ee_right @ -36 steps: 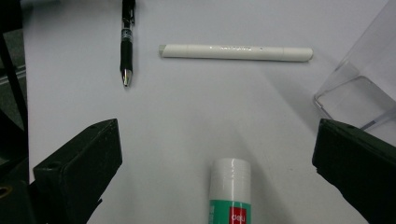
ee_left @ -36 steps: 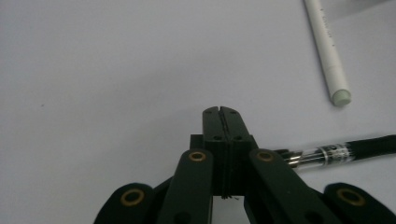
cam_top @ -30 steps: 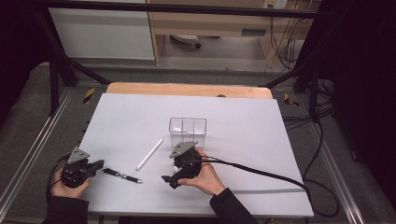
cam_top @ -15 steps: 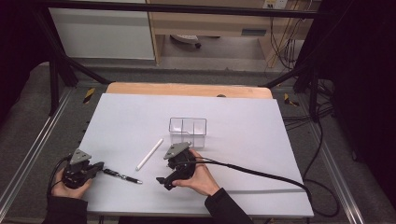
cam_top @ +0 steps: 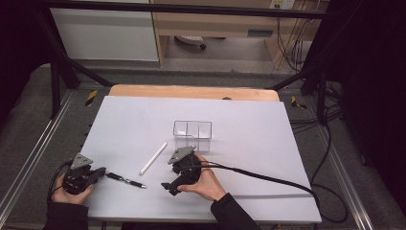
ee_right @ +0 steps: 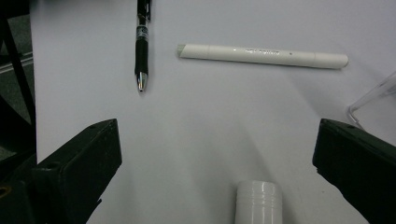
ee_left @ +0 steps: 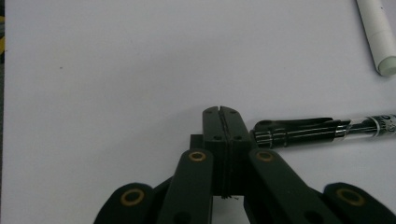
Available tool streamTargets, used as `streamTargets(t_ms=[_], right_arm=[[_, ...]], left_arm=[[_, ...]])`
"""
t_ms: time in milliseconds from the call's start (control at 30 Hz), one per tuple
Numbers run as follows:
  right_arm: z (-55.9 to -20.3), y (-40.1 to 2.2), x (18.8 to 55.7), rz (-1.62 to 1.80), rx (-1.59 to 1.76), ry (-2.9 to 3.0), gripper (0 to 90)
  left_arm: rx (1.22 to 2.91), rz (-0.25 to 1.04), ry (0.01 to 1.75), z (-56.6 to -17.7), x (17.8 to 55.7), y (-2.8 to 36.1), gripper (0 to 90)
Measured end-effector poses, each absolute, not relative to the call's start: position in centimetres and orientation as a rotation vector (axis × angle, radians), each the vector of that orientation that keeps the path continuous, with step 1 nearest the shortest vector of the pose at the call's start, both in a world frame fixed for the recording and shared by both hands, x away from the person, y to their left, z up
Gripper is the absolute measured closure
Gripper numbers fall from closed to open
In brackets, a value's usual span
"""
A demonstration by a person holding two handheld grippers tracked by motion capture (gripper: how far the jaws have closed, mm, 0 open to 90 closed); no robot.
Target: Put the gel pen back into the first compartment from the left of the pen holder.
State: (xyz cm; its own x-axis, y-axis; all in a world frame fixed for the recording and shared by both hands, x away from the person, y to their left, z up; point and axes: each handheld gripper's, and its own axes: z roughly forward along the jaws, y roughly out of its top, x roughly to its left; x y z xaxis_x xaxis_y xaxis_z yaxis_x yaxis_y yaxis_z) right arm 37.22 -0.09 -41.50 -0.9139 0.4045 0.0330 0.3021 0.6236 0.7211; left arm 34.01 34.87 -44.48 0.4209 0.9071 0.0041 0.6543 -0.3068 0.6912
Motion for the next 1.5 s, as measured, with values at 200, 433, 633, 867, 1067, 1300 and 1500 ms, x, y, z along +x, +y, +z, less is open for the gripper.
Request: streamTargets(t_ms=[200,433,633,867,1067,1300,1500], right_arm=[[-41.4,-0.1,37.2,1.175,0.592,2.706,2.0],[-41.6,0.2,37.1,1.205,0.603,2.714,3.2],[-41.5,0.9,37.1,1.184,0.592,2.718,4.0],[-41.5,2.8,36.7,1.167,0.552,2.733,4.4],[-41.6,4.2,36.4,1.159,0.534,2.757,4.7],[-42.0,5.3,36.2,1.158,0.517,2.773,6.6],[-42.6,5.4,36.2,1.129,0.492,2.796,12.0]], left_arm=[[2.071,0.520,1.296,-44.5,34.0,34.4,89.3],[2.060,0.547,1.294,-44.5,34.4,34.2,89.2],[2.066,0.546,1.277,-44.4,34.8,33.8,89.2],[2.063,0.516,1.272,-44.6,34.6,33.3,89.3],[2.070,0.509,1.275,-44.6,34.3,33.1,89.3],[2.055,0.494,1.279,-44.8,34.1,32.5,89.3],[2.069,0.499,1.256,-44.8,34.0,31.6,89.3]])
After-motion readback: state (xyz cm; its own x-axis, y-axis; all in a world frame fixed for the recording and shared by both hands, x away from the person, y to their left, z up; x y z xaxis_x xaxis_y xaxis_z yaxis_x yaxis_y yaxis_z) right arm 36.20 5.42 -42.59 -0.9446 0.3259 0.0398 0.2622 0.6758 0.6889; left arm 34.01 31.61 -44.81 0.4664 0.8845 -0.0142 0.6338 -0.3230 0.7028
